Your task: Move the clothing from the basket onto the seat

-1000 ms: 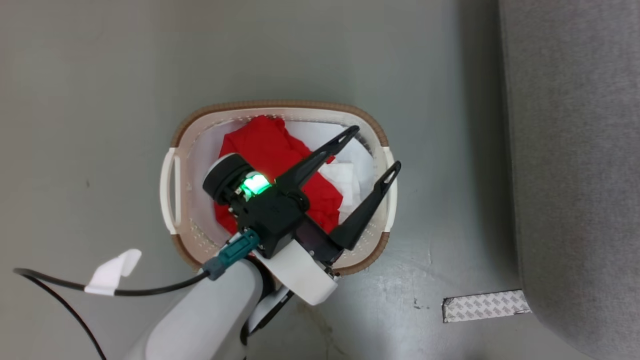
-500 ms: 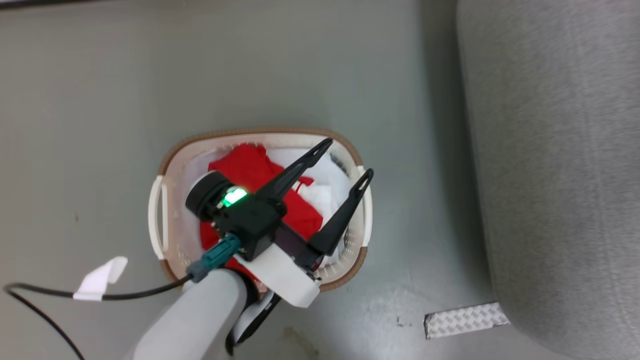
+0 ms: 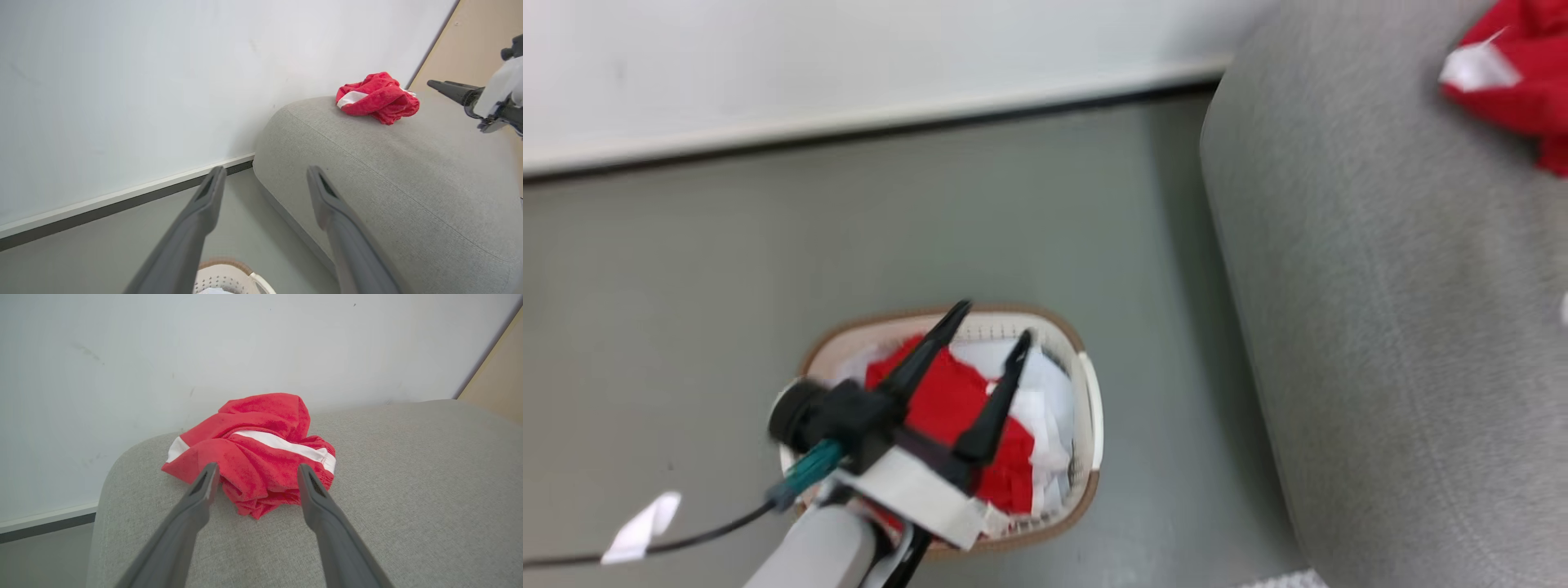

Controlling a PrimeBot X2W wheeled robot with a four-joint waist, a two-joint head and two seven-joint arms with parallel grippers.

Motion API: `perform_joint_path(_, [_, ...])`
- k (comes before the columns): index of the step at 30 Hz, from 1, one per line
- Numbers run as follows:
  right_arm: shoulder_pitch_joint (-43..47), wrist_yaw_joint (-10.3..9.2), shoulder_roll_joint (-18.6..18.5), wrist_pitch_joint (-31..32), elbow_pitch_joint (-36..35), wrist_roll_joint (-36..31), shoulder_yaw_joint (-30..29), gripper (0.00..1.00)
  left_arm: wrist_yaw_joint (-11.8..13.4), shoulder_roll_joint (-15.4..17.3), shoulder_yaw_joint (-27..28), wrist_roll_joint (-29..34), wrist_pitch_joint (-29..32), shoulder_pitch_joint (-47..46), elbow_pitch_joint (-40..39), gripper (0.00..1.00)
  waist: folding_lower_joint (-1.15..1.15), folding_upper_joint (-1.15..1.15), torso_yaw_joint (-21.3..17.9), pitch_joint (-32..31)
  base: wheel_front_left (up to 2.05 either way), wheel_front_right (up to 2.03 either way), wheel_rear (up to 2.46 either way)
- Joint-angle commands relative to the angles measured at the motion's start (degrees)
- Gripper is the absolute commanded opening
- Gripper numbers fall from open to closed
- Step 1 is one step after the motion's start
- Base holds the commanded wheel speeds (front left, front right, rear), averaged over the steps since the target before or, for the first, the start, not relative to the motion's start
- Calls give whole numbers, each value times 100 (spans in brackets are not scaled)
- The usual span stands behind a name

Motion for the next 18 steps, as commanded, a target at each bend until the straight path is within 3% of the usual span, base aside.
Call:
perform_joint_path(1, [205, -14, 24, -22, -158, 39, 82, 100, 43, 32, 45, -59, -64, 136, 30, 100, 1, 0, 2, -389, 0, 0, 0])
perform_joint_path(10, [2110, -14, 483, -26, -2366, 387, 508, 100, 432, 3, 784, -437, -194, 1266, 112, 100, 1, 0, 248, -1423, 0, 0, 0])
perform_joint_path(18, [3720, -14, 966, 110, -3719, 201, 745, 100, 655, -194, 1989, -252, -197, 2543, -299, 100, 1, 0, 560, -2194, 0, 0, 0])
